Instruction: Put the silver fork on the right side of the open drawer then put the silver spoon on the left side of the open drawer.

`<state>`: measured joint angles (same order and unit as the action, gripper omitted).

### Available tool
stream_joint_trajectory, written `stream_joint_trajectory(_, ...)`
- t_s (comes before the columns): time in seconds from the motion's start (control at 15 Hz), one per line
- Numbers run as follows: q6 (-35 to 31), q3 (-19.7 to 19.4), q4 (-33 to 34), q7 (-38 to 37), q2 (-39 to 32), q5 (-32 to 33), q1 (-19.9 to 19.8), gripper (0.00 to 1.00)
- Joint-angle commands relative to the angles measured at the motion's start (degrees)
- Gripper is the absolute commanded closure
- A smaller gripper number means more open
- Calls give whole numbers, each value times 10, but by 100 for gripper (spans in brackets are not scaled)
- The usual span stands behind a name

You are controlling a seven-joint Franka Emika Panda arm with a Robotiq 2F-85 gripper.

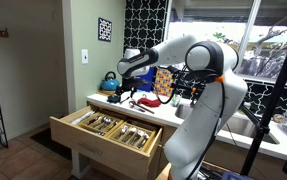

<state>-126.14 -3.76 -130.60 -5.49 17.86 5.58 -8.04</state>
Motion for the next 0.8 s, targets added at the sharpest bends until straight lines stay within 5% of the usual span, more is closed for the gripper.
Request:
stream_joint_trajectory(0.0, 2, -3, 3, 0, -4, 1, 3, 0)
stream_joint_trajectory(0.4, -6, 4, 11, -16, -13, 36, -7, 0)
stream_joint_trajectory(0.73, -19, -24, 46, 63, -69, 23, 1, 0)
